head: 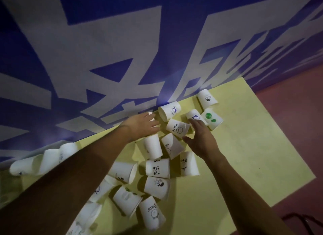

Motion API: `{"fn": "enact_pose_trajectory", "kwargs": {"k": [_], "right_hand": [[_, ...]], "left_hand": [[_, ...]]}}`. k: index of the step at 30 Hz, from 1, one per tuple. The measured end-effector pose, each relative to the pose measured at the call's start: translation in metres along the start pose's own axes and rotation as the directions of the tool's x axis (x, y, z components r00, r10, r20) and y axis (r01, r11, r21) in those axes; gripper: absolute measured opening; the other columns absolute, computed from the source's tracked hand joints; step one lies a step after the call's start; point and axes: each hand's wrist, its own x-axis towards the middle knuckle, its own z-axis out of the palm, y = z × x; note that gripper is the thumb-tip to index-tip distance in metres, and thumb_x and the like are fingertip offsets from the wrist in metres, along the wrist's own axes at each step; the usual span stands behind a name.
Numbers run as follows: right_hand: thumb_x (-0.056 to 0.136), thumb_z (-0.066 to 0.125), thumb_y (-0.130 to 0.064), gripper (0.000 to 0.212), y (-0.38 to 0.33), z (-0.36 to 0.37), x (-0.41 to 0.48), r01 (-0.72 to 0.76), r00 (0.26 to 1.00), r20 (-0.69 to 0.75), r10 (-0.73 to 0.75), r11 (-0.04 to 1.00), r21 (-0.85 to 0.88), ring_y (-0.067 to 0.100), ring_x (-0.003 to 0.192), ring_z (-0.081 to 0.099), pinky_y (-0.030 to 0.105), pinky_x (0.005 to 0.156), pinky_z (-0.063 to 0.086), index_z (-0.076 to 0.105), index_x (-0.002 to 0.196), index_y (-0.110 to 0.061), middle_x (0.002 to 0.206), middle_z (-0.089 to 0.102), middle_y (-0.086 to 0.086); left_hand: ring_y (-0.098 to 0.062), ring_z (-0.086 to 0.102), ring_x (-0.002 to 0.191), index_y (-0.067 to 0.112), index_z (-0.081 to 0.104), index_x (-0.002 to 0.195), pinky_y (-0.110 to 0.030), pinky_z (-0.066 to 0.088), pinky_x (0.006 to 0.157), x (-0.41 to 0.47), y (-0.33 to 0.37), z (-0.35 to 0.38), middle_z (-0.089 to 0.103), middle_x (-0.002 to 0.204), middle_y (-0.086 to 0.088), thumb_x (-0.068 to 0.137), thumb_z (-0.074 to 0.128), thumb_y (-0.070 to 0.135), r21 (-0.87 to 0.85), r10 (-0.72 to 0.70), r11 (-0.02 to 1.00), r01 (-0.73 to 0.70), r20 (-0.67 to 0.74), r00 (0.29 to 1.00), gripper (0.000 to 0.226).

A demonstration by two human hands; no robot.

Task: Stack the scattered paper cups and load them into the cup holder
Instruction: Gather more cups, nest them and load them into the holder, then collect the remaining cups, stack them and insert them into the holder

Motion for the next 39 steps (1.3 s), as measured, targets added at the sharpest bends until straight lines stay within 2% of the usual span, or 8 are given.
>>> {"fn": "enact_pose_trajectory", "kwargs": {"k": [4,8,12,17,26,30,34,39], "right_hand": [[0.081,0.084,-0.034,0.086,0.007,0.009,0.019,0.009,0.994,0.106,0.002,0.994,-0.105,0.024,0.136,0.049,0.043,0.101,0.051,0.041,0.154,-0.019,0.154,0.046,0.001],[0.081,0.081,-0.041,0.076,0.006,0.019,0.021,0.013,0.997,0.078,-0.004,0.993,-0.119,0.027,0.126,0.054,0.042,0.09,0.052,0.049,0.146,-0.018,0.141,0.055,0.003],[0.076,0.086,-0.034,0.069,0.003,0.02,0.011,0.07,0.996,-0.043,-0.072,0.996,-0.058,0.038,0.103,0.061,0.047,0.08,0.055,0.057,0.132,-0.006,0.121,0.062,0.014],[0.076,0.088,-0.024,0.072,-0.022,0.006,-0.02,0.14,0.979,-0.168,-0.12,0.983,0.115,0.019,0.109,0.053,0.033,0.088,0.05,0.052,0.135,-0.007,0.129,0.054,0.009],[0.073,0.092,-0.03,0.082,-0.139,0.012,-0.108,0.322,0.932,-0.261,-0.252,0.906,0.274,0.018,0.114,0.058,0.033,0.087,0.057,0.049,0.141,-0.017,0.131,0.053,-0.006],[0.076,0.088,-0.042,0.081,-0.196,0.04,-0.152,0.412,0.906,-0.219,-0.362,0.874,0.259,0.015,0.12,0.054,0.043,0.093,0.056,0.049,0.144,-0.022,0.137,0.054,-0.005],[0.075,0.089,-0.042,0.082,-0.254,0.082,-0.199,0.45,0.891,-0.201,-0.407,0.849,0.275,0.013,0.121,0.054,0.041,0.096,0.054,0.051,0.145,-0.02,0.138,0.055,-0.006],[0.073,0.088,-0.044,0.079,-0.328,0.145,-0.26,0.488,0.873,-0.175,-0.456,0.822,0.293,0.013,0.117,0.057,0.036,0.094,0.054,0.055,0.14,-0.017,0.133,0.058,-0.006]], "left_hand": [[-0.031,0.051,0.129,0.025,0.04,0.141,-0.044,0.044,0.107,0.002,-0.003,0.001,0.051,0.146,-0.005,0.081,0.083,0.021,-0.003,-0.027,1.0,0.027,-0.061,0.998,0.074],[-0.019,0.052,0.126,0.026,0.037,0.145,-0.034,0.041,0.105,-0.019,0.003,0.002,0.052,0.142,0.003,0.09,0.071,0.038,-0.362,-0.277,0.907,0.216,-0.124,0.953,0.066],[-0.016,0.052,0.128,0.028,0.037,0.148,-0.028,0.044,0.093,-0.061,0.021,-0.01,0.049,0.145,0.005,0.087,0.078,0.047,-0.852,-0.708,0.365,0.376,0.009,0.707,0.076],[-0.015,0.05,0.127,0.035,0.036,0.146,-0.037,0.05,0.097,-0.132,0.067,-0.011,0.05,0.145,0.006,0.084,0.072,0.056,-0.977,-0.874,-0.088,0.193,0.168,0.457,0.075],[-0.011,0.053,0.129,0.027,0.045,0.146,-0.03,0.047,0.103,-0.253,0.131,0.008,0.055,0.142,0.009,0.085,0.061,0.067,-0.996,-0.953,-0.083,0.022,0.086,0.292,0.074],[0.009,0.05,0.126,0.041,0.039,0.144,-0.009,0.042,0.095,-0.32,0.152,0.02,0.049,0.137,0.033,0.085,0.054,0.079,-0.997,-0.965,-0.079,-0.027,0.069,0.251,0.072],[0.005,0.053,0.124,0.051,0.037,0.142,-0.018,0.048,0.093,-0.394,0.175,0.046,0.049,0.135,0.036,0.085,0.055,0.079,-0.994,-0.968,-0.097,-0.042,0.084,0.236,0.066],[-0.003,0.059,0.124,0.028,0.043,0.146,-0.017,0.051,0.094,-0.489,0.214,0.08,0.057,0.136,0.022,0.09,0.062,0.062,-0.975,-0.966,-0.164,-0.15,0.127,0.227,0.068]]}}
